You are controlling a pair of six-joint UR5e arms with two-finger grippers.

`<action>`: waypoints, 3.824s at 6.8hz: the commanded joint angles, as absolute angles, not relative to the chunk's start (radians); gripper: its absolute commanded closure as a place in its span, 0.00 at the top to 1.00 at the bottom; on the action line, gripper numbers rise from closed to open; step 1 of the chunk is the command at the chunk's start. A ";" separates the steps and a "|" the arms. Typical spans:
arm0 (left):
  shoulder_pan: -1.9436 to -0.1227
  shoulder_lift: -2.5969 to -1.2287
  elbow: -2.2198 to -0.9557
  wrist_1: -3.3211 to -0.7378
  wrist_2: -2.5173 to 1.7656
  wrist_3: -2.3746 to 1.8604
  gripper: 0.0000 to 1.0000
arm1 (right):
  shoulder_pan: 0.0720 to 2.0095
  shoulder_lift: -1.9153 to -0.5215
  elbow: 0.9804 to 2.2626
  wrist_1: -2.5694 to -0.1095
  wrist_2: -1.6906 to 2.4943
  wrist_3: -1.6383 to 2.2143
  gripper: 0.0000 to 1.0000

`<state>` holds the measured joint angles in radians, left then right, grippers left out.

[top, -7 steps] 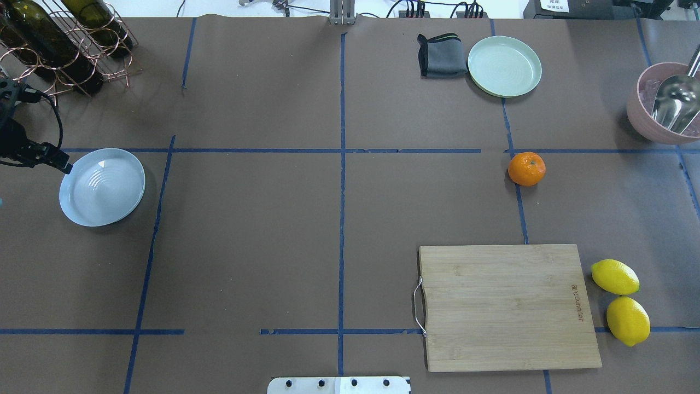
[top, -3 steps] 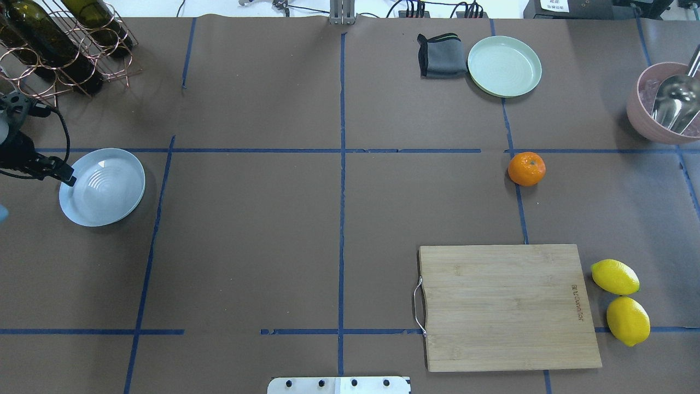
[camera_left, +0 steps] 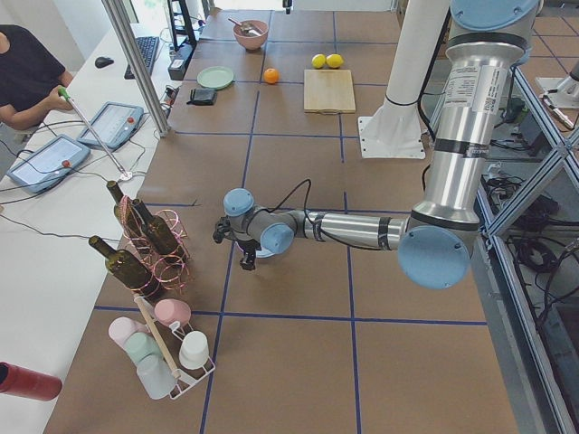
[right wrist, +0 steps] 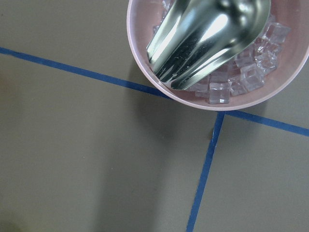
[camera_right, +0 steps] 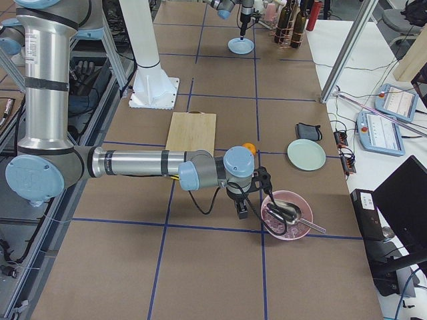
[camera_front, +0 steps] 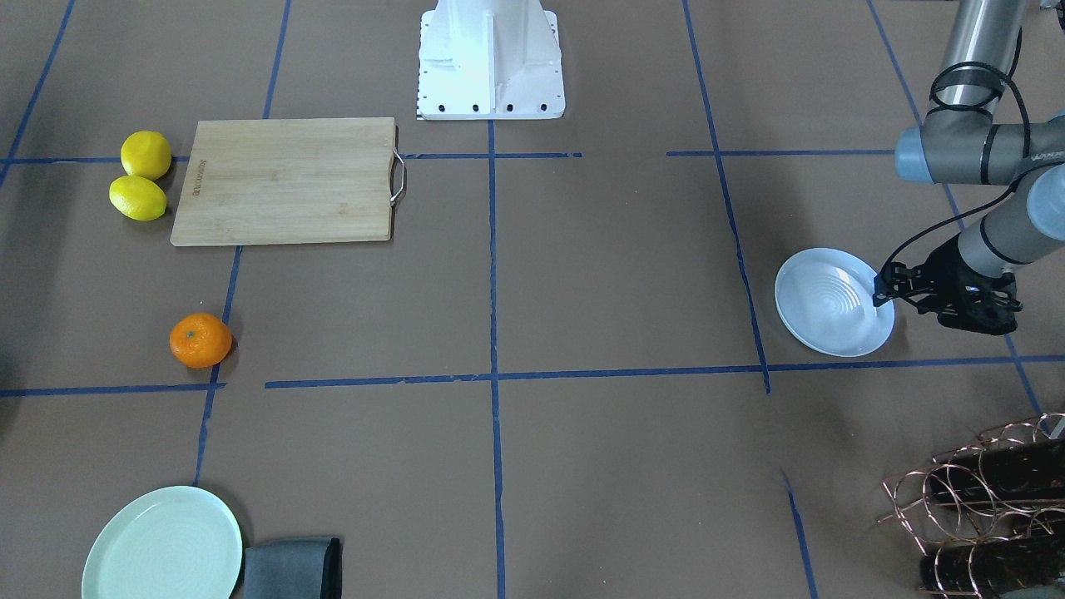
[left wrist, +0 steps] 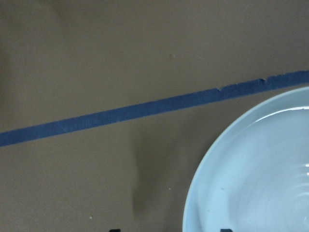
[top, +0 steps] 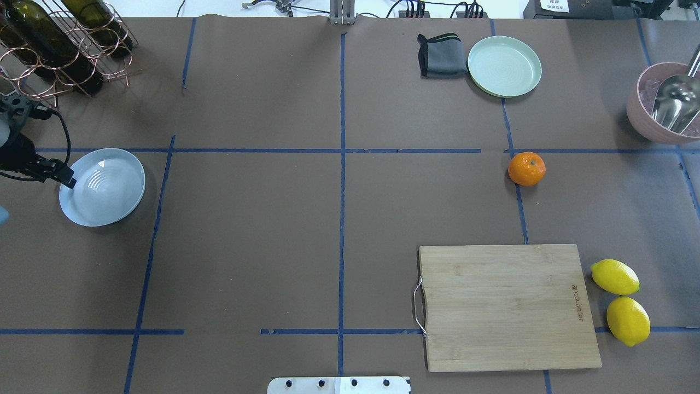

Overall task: Pick orange to plate
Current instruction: 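Lower the left gripper to the white plate rim and grasp it, then slide the white plate to center with left gripper while right gripper reaches orange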

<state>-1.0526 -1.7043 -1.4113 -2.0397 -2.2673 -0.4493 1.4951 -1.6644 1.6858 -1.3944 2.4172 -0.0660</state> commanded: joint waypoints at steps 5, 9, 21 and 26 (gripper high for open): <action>-1.025 -1.703 -1.417 -2.040 -2.275 -0.443 0.00 | 1.494 -1.664 1.689 -1.394 2.419 -0.066 1.00; -1.023 -1.735 -1.616 -2.049 -2.563 -0.580 0.00 | 1.471 -1.652 1.713 -1.393 2.456 0.015 1.00; -0.568 -2.171 -1.486 -2.140 -2.082 -1.299 0.83 | 1.153 -1.516 1.732 -1.175 2.456 0.725 1.00; -0.583 -2.099 -1.581 -2.197 -2.034 -1.344 0.98 | 0.892 -1.372 1.660 -1.177 2.130 0.923 1.00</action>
<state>-0.5809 -2.1187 -1.5657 -2.1954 -2.0442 -1.3426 0.9346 -1.3990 1.6989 -1.1793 2.2006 0.8935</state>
